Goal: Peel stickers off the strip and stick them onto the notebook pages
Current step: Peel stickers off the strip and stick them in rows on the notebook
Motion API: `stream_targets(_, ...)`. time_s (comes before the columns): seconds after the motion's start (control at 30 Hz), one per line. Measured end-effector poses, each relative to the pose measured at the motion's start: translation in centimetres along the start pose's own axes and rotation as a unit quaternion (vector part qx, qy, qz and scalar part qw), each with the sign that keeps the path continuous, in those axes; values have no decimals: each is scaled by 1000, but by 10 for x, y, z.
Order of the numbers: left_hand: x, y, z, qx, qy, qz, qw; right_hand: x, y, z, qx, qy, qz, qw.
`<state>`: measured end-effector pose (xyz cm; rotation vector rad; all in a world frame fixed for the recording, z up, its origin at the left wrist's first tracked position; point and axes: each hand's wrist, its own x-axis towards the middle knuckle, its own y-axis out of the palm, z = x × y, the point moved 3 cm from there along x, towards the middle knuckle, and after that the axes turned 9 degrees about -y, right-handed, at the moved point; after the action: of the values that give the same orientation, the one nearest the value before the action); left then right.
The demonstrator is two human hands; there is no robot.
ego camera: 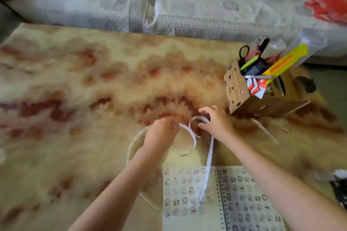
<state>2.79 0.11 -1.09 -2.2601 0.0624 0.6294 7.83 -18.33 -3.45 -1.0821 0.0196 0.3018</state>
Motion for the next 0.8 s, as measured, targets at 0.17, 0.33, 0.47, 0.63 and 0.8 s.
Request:
stream_targets(0.17, 24, 10, -4, -90, 31, 4, 995, 13, 9, -1, 72, -45, -112, 990)
stream_targets(0.33, 27, 16, -14, -304, 6, 148, 941, 24, 0, 18, 95, -85, -246, 961)
stream_targets(0.47, 29, 5, -14, -384, 6, 140, 913, 21, -1, 38, 88, -169, -316, 929)
stream_targets(0.63, 11, -7, 0, -507, 43, 99, 855, -24, 13, 54, 53, -307, -340, 887)
stream_targets(0.8, -44, 1, 21, -491, 120, 60, 861, -91, 20, 61, 130, -316, -261, 903)
